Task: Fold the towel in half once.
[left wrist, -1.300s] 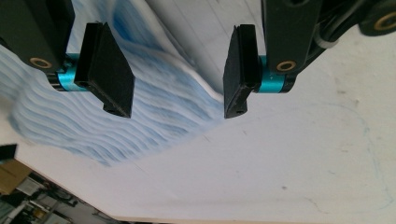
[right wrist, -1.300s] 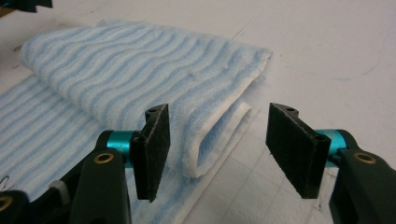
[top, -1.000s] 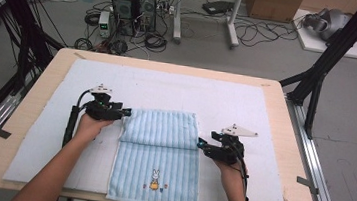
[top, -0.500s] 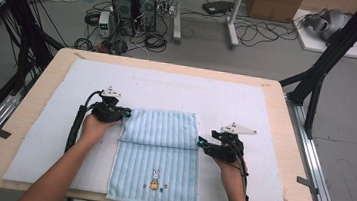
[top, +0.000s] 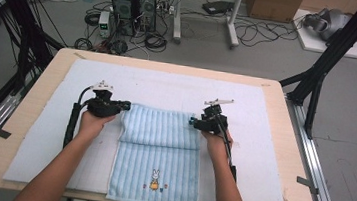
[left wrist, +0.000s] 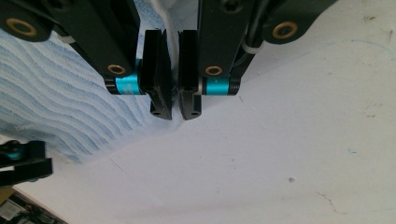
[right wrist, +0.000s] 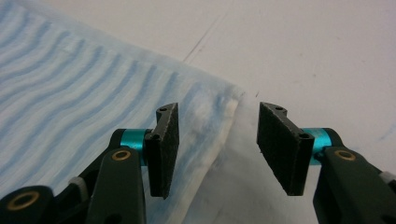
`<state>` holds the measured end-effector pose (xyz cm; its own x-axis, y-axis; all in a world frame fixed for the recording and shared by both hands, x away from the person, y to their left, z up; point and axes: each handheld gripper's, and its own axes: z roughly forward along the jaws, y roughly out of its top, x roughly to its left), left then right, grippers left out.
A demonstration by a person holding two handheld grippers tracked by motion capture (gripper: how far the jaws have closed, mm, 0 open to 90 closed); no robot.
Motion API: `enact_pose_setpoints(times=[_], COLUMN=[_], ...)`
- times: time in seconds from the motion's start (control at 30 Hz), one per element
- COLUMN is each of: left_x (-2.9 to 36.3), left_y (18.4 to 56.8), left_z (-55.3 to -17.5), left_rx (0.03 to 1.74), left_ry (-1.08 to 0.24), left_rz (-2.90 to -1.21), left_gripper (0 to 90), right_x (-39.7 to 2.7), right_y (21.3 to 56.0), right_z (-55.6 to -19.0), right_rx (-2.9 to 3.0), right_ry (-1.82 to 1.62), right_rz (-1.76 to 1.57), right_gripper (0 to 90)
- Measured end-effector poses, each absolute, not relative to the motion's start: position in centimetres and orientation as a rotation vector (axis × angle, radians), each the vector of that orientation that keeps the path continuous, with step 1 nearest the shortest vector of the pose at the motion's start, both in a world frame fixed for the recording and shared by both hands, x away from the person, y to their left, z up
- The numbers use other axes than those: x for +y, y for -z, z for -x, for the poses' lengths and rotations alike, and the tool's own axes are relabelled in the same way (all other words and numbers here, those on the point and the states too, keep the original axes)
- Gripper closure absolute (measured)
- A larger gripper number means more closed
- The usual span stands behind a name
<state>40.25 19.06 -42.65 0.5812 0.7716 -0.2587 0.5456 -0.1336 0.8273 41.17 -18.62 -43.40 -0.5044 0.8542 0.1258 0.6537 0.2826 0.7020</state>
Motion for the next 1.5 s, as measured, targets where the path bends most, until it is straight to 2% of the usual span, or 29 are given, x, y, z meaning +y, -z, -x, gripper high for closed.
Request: enact_pose_setpoints(times=[0.07, 0.13, 0.17, 0.2, 0.23, 0.57, 1.0, 1.5], left_x=[19.1, 19.1, 19.1, 19.1, 19.1, 20.0, 19.8, 20.9], left_y=[42.7, 42.8, 42.8, 42.8, 42.8, 41.3, 39.5, 41.5], left_z=[-40.3, -40.3, -40.3, -40.3, -40.3, -39.4, -36.0, -31.5], left_rx=[1.075, 1.074, 1.071, 1.074, 1.076, 1.044, 0.948, 0.936], left_ry=[-0.277, -0.272, -0.273, -0.274, -0.269, -0.225, -0.194, -0.103], left_rz=[-1.814, -1.812, -1.811, -1.808, -1.801, -1.756, -1.789, -1.812], left_gripper=[83.7, 83.7, 83.7, 83.7, 83.7, 83.8, 83.7, 83.6], right_x=[-18.4, -18.2, -18.2, -18.1, -18.0, -18.4, -19.8, -21.0], right_y=[44.1, 44.0, 44.0, 43.9, 43.8, 41.5, 39.3, 40.7], right_z=[-41.7, -41.7, -41.7, -41.7, -41.7, -40.0, -34.9, -29.9], right_rx=[2.291, 2.284, 2.294, 2.312, 2.314, 2.277, 2.274, 2.332], right_ry=[-1.001, -0.954, -0.946, -0.956, -0.929, -1.036, -1.18, -1.231], right_rz=[-1.394, -1.355, -1.337, -1.31, -1.282, -1.225, -1.146, -1.129], right_gripper=[56.3, 66.9, 78.2, 85.8, 87.4, 87.9, 87.8, 87.8])
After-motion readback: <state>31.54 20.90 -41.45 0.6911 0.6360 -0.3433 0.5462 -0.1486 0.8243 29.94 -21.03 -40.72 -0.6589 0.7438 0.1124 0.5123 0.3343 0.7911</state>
